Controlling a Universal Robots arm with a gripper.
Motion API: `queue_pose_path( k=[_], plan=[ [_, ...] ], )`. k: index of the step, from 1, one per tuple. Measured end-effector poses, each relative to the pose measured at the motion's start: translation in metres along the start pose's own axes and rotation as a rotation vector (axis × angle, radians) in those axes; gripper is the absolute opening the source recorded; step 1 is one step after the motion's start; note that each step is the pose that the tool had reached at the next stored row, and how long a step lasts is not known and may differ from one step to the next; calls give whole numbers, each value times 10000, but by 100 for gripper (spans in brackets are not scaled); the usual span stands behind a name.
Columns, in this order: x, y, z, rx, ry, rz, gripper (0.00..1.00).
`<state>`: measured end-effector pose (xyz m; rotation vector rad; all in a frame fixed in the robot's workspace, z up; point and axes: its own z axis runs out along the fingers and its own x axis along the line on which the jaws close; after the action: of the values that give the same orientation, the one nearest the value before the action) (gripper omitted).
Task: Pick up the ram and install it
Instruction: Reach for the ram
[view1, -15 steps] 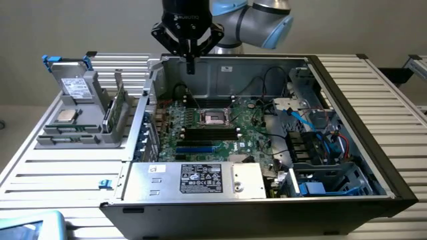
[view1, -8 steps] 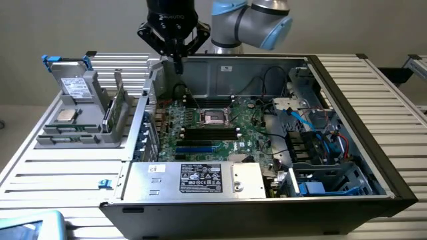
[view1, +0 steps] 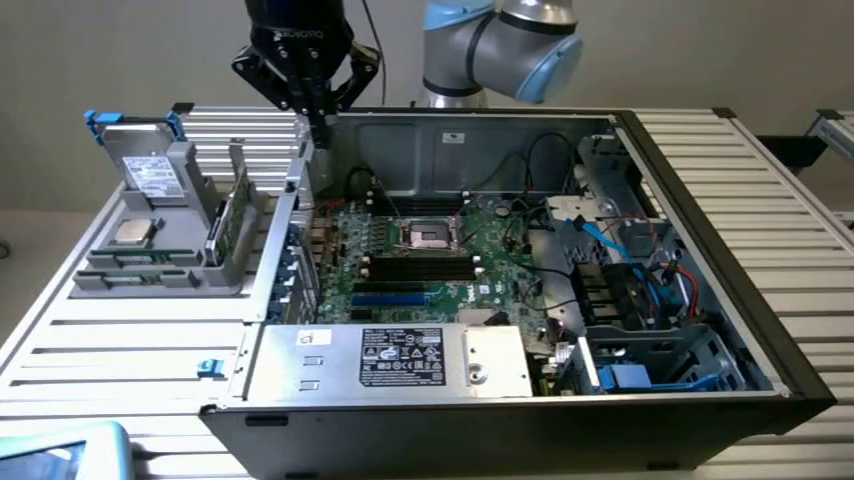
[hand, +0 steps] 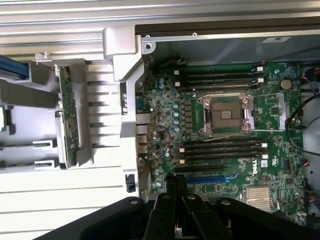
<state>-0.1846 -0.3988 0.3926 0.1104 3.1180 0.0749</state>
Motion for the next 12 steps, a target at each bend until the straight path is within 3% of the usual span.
queue_pose_path(
  k=[12],
  plan=[
    [545, -38, -12, -1, 0, 0, 11]
  ],
)
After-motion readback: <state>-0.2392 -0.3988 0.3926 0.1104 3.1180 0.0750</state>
